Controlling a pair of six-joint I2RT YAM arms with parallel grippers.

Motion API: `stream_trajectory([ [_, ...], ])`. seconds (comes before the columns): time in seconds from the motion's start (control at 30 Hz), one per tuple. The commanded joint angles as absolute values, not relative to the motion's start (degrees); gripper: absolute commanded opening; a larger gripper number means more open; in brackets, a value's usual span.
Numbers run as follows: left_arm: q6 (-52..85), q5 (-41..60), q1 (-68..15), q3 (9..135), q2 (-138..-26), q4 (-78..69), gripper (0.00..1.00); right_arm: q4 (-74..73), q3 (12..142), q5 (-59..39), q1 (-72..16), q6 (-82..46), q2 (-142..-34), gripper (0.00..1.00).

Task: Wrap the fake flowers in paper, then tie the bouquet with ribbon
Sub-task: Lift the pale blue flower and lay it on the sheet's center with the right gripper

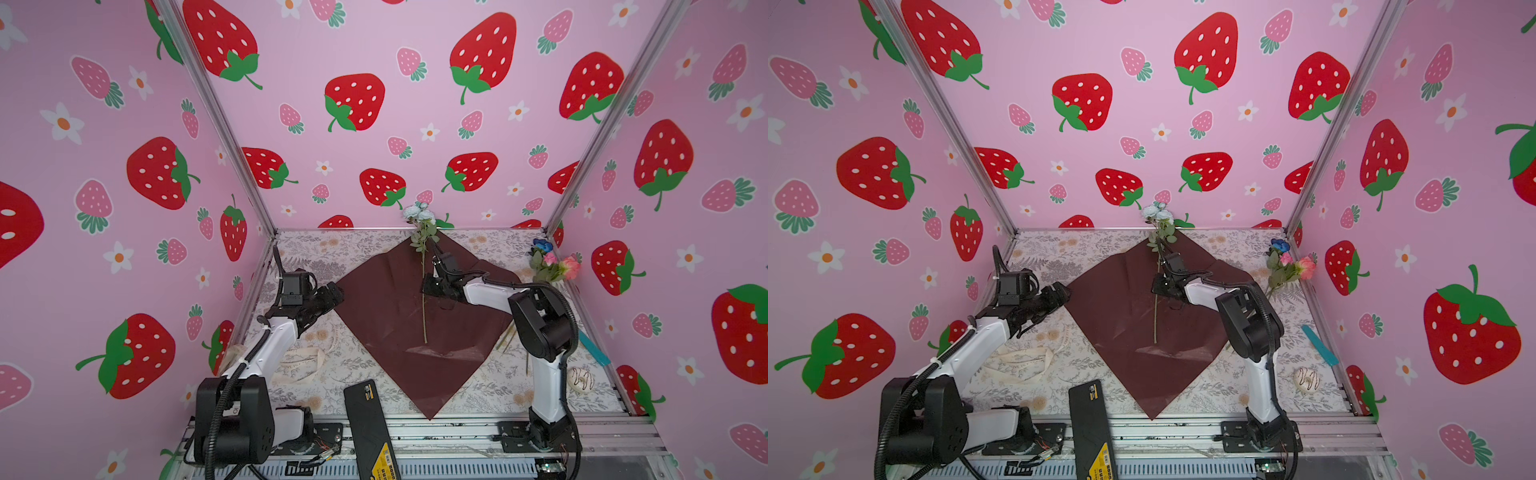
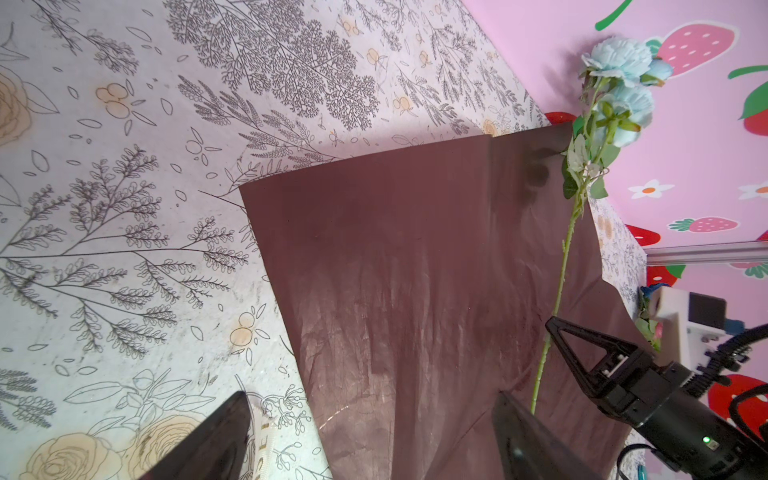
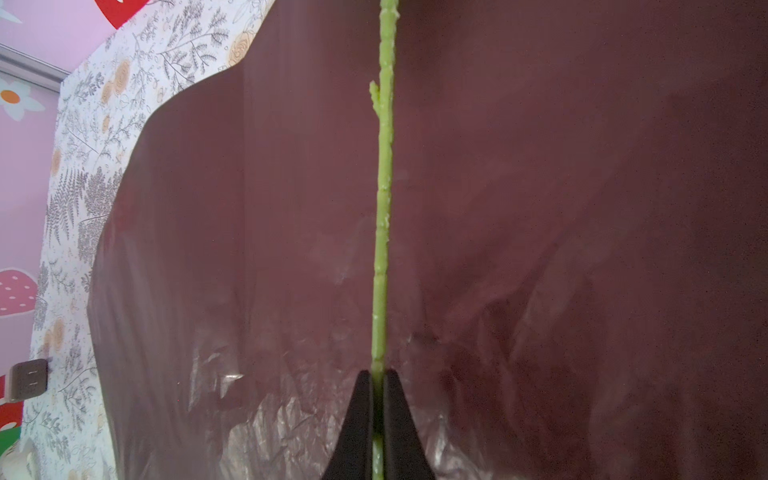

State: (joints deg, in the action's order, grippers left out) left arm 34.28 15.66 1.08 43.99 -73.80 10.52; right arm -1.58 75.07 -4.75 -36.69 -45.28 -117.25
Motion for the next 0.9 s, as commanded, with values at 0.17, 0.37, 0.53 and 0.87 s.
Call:
stream_trajectory([
  [0.17,33.8,16.4,1.0,43.9,-73.2,10.2,0.92,-1.8,77.0,-4.5,-37.4,-45.5,-119.0,0.25],
  [0.37,34.1,16.5,1.0,43.4,-72.1,10.2,0.92,-0.2,77.4,-3.3,-37.1,-43.3,-116.1,0.29],
  [0.53,34.2,16.3,1.0,43.2,-70.9,10.4,0.92,2.6,76.1,-0.3,-36.2,-38.6,-108.7,0.29],
  [0.87,35.5,17.1,1.1,40.3,-68.0,12.0,0.92,8.7,62.4,3.9,-28.6,-32.9,-87.6,0.29],
])
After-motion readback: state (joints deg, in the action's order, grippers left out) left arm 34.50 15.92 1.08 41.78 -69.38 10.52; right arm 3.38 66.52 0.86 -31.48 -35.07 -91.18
